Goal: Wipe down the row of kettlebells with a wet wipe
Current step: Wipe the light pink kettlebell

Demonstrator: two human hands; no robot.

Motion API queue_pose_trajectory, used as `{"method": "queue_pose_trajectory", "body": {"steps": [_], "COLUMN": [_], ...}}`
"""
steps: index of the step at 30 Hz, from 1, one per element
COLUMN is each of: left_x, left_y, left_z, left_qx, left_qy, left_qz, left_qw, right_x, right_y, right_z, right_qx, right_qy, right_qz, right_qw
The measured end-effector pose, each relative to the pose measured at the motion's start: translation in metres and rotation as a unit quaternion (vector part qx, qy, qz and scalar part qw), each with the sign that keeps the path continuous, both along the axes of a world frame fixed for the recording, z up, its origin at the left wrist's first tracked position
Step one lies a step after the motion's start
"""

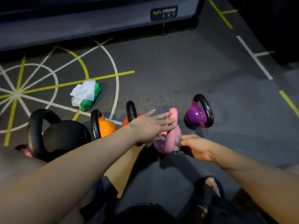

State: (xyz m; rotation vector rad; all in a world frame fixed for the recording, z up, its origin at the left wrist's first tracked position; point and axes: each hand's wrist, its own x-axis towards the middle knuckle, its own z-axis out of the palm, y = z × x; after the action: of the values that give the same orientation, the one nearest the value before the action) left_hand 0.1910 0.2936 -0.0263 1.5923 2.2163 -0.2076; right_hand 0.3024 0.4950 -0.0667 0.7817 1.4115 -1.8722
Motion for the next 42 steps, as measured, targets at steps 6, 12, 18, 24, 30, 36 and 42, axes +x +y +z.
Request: {"method": "queue_pose_trajectory", "body": {"steps": [6,12,18,24,30,36,42], "left_x": [-0.01,-0.011,-0.01,-0.012,-0.016,-0.021,-0.018], "left_y": [-0.001,0.007,0.014,0.017,0.021,0.028,0.026], "left_z": [-0.006,-0.001,0.002,-0.002,0.0,0.004,0.003], "left_qx": [0.016,0.02,0.022,0.091,0.115,0.108,0.112], "left_qy": [-0.054,-0.047,-0.057,-0.082,-0.118,-0.122,-0.111], "left_qz": [0.011,0.009,0.024,0.051,0.066,0.07,0.078], "left_qw": [0.998,0.999,0.998,0.991,0.984,0.984,0.984], "right_x": [0.017,0.02,0.017,0.018,0.031,0.025,0.013], "right_y": [0.005,0.005,-0.008,0.003,0.002,0.009,-0.01], "right_z": [-0.011,-0.026,-0.007,-0.006,-0.014,-0.028,-0.018], "right_qx": [0.208,0.443,0.177,-0.183,0.117,0.373,0.215], "right_qy": [0.181,0.295,0.187,-0.049,0.154,0.296,0.171], "right_qz": [0.227,0.481,0.207,-0.101,0.222,0.474,0.231], "right_qw": [0.934,0.696,0.944,0.977,0.956,0.741,0.933]}}
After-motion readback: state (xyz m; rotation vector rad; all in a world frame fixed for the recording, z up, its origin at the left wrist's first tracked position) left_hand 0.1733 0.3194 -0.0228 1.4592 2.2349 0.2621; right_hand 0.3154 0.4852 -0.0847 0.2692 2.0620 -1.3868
